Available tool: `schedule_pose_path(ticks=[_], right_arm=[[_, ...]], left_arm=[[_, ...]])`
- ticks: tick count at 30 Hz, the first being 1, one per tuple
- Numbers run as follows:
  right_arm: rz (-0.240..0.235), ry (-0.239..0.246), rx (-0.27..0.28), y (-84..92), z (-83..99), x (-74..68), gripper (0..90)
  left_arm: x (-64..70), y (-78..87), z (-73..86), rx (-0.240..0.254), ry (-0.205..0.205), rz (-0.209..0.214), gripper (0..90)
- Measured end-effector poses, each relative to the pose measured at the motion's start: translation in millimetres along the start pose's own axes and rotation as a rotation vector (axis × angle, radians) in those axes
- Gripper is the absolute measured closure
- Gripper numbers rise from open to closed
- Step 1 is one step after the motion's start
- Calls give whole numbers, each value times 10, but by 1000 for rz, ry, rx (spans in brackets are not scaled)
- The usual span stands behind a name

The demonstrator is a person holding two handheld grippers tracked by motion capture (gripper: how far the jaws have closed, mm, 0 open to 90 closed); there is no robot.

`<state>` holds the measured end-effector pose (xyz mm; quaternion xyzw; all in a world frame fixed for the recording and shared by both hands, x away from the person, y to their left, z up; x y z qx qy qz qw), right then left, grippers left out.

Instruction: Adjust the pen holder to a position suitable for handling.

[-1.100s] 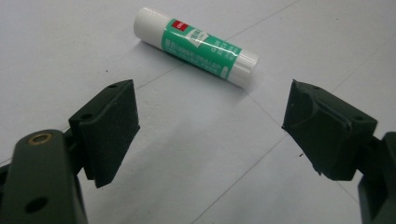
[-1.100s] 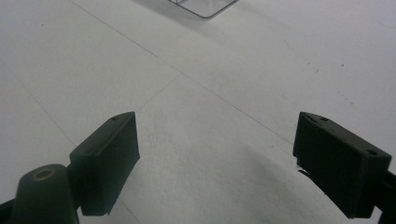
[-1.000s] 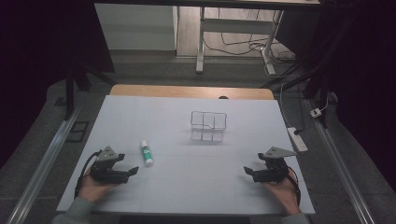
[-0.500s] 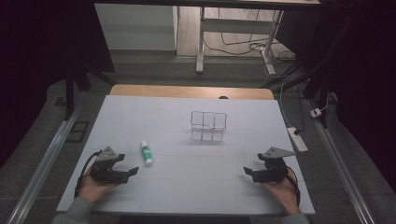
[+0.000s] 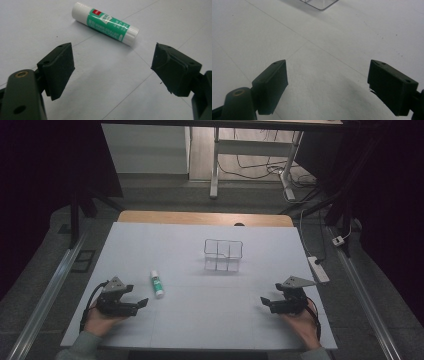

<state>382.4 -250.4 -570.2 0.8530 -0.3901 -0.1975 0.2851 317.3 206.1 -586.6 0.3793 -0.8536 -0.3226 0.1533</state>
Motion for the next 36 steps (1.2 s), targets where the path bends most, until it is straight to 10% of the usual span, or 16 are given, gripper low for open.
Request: schedule_pose_path(ticks=[36], right_arm=[[5, -7, -10, -328, -294, -119, 252]], left_arm=[[11, -25, 12, -12, -9, 4, 181]])
Point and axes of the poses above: each handheld gripper's, and its own axes: y roughly backward along the jaws, z roughly out of its underside, x roughly to its right, the point moved 9 cm from there along -y, roughly forward along the jaws, and after that the axes turned 8 degrees about -y, right-handed, at the moved point
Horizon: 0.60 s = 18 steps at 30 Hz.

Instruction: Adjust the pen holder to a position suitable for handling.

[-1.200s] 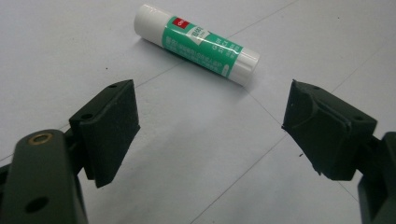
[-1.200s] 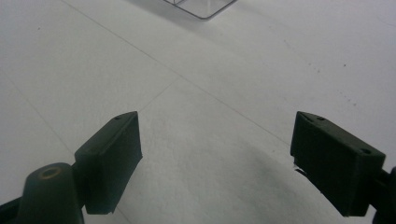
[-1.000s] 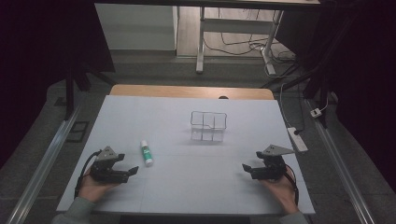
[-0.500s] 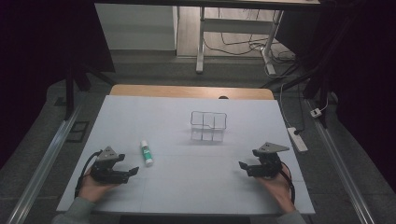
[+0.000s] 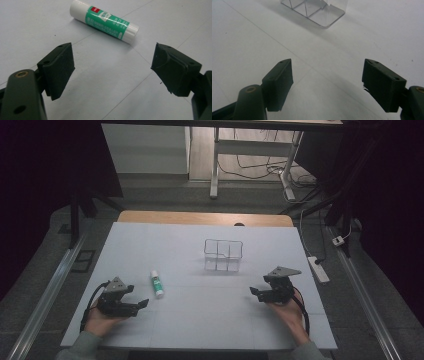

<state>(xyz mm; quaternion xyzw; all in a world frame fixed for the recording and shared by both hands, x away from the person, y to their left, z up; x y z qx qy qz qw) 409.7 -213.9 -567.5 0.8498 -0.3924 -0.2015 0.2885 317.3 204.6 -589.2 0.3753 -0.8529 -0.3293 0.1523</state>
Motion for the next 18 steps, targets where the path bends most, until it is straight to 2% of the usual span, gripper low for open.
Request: schedule_pose_path(ticks=[5, 11, 18], right_arm=[[-4, -18, 7, -69, -69, 12, 272], [29, -9, 11, -149, -160, 23, 335], [38, -17, 60, -251, -336, 48, 428]], left_arm=[[4, -1, 3, -3, -4, 1, 181], [5, -10, 10, -7, -10, -1, 182], [7, -8, 10, -8, -12, -4, 182]])
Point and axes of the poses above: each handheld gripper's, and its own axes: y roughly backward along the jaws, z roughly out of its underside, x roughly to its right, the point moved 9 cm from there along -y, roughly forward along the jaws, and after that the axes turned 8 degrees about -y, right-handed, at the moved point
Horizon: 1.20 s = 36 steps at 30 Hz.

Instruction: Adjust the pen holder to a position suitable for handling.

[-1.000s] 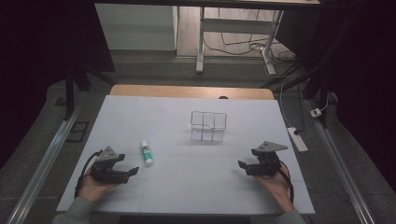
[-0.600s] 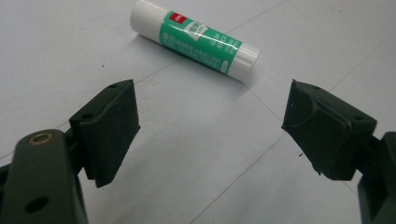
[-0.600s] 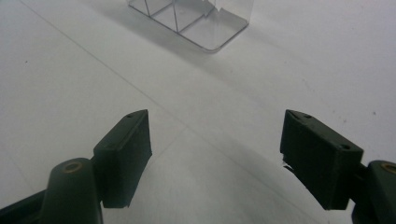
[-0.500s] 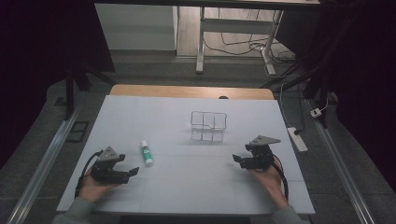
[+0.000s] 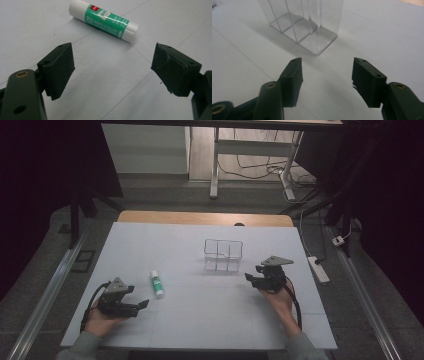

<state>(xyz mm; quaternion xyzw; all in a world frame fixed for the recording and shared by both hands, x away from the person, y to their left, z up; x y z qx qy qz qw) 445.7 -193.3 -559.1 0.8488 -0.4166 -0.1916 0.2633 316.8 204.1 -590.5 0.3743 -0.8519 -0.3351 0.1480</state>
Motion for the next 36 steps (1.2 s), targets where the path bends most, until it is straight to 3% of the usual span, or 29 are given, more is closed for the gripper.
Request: schedule_pose_path(ticks=[10, 17, 26, 36], right_arm=[[24, -14, 6, -122, -122, 64, 555], [7, -14, -6, -231, -180, 64, 698], [23, 7, -14, -312, -211, 84, 891], [23, 11, -21, -404, -255, 57, 893]], left_arm=[[5, -13, 6, -5, 3, 0, 182], [4, -13, 7, -5, 1, 1, 182], [5, -14, 12, -7, -3, 3, 182], [1, -20, 20, -11, -3, 1, 182]])
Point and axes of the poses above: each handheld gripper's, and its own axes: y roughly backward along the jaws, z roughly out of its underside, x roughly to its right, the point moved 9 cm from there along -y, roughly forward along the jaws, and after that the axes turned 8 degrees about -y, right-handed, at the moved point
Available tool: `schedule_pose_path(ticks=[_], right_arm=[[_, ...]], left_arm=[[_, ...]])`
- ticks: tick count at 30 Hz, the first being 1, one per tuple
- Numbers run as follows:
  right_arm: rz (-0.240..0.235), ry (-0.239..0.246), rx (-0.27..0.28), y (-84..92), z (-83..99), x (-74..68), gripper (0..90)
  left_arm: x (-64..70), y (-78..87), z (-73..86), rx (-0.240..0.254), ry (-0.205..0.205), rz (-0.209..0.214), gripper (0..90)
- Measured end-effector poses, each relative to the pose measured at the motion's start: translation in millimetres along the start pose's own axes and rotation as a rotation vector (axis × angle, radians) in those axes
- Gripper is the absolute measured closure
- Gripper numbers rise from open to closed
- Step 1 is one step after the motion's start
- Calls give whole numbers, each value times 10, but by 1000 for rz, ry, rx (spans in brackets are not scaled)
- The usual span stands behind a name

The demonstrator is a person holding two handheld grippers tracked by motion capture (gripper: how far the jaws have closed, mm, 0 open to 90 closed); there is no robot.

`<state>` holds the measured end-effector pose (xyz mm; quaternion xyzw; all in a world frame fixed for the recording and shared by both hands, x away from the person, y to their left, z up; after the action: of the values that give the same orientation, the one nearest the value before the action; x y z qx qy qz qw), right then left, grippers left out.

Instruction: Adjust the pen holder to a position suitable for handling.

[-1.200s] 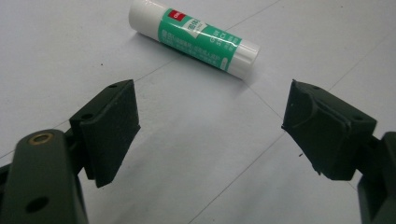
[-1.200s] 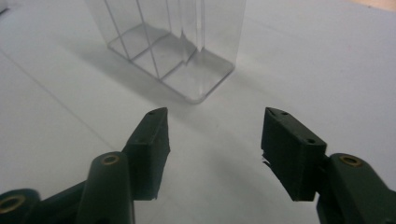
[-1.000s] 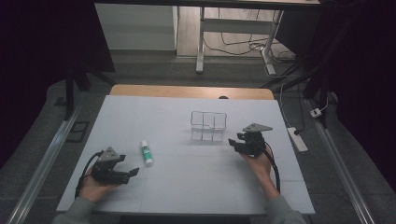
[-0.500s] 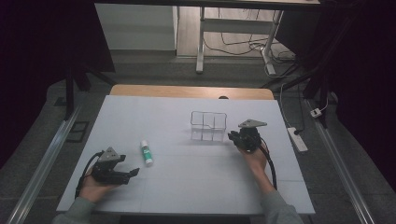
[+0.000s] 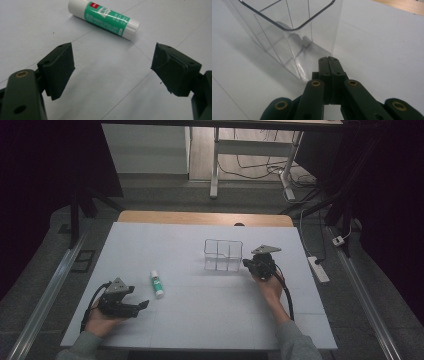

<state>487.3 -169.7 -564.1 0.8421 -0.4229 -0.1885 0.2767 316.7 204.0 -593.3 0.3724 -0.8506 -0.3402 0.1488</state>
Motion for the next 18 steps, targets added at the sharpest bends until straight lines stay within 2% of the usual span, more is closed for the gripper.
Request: schedule_pose_path(ticks=[18], right_arm=[[-2, -17, -3, -103, -48, 9, 893]], left_arm=[[0, -10, 12, -6, -6, 5, 185]])
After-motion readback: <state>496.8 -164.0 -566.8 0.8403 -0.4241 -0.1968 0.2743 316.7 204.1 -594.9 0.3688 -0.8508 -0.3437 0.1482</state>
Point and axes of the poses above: each handheld gripper's, and its own axes: y roughly backward along the jaws, z roughly out of its underside, x roughly to its right, the point moved 9 cm from there along -y, roughly forward along the jaws, and after that the axes turned 8 degrees about -y, right-handed, at the moved point
